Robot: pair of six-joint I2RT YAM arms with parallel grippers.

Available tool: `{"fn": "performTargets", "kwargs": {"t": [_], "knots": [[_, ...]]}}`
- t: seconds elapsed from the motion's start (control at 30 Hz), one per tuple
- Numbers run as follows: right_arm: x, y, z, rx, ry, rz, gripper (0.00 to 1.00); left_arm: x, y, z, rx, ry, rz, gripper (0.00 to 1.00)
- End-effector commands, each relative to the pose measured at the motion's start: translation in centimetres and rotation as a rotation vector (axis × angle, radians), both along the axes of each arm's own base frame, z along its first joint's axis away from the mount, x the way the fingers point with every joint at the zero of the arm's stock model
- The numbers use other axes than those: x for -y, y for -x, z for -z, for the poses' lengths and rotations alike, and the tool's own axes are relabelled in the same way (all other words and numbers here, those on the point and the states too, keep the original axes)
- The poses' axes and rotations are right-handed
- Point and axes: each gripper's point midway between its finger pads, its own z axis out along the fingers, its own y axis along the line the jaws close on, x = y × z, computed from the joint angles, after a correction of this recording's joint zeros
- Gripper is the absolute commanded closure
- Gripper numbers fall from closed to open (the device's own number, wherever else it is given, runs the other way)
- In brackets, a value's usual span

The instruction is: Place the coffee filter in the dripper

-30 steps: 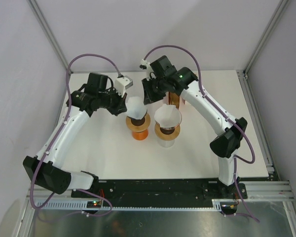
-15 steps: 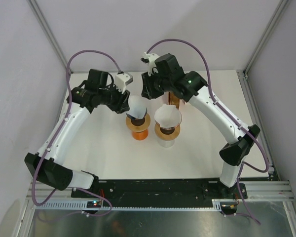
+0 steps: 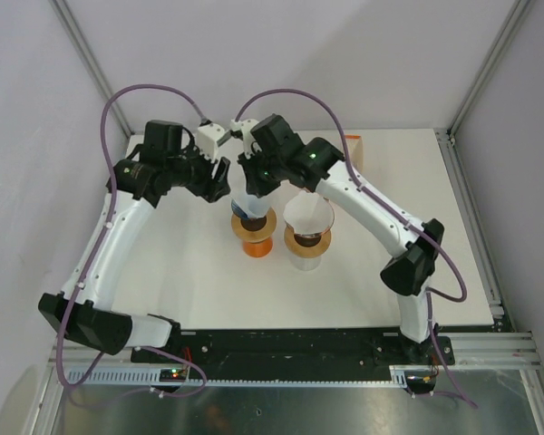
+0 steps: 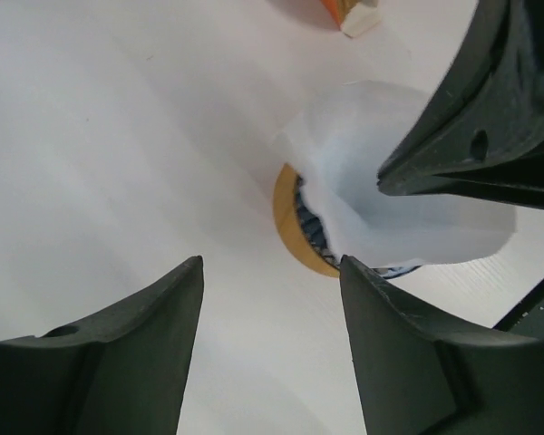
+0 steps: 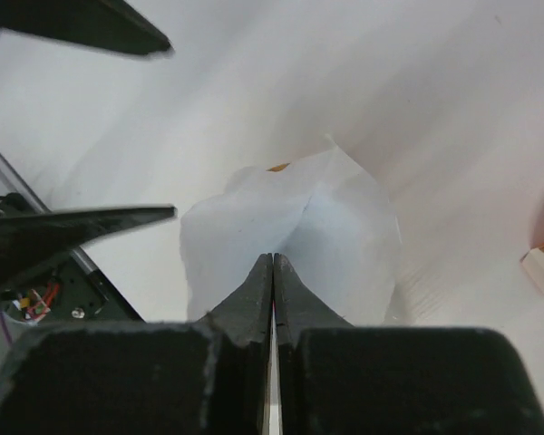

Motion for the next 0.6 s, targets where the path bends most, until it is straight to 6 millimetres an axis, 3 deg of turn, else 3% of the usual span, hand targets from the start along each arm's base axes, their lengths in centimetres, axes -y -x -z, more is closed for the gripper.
{"fn": "performTargets", "kwargs": {"t": [0.0,0.17,0.37,0.57], "knots": [[-0.3,0.7,1.9,-0.017,0.095,-0.024,1.0,-2.9,-0.9,-2.4,0.078,0.018,-0.097,0.33],[-0.9,1.3,4.7,-0.033,0.196,-0.036,1.0,-4.8,-1.0,-1.6,0.074,0.01,-0.148,0.32],[-2.1,1.3,5.9,-0.001,0.246,-0.045,1.0,-5.9,-1.0,-0.6,0.066,-0.005,-0.176,0.31],[-1.0,0.5,8.5,0.015,0.378,-0.004,1.0,-6.2,-1.1,-0.8,0.077,-0.005,-0.182,0.31]]}}
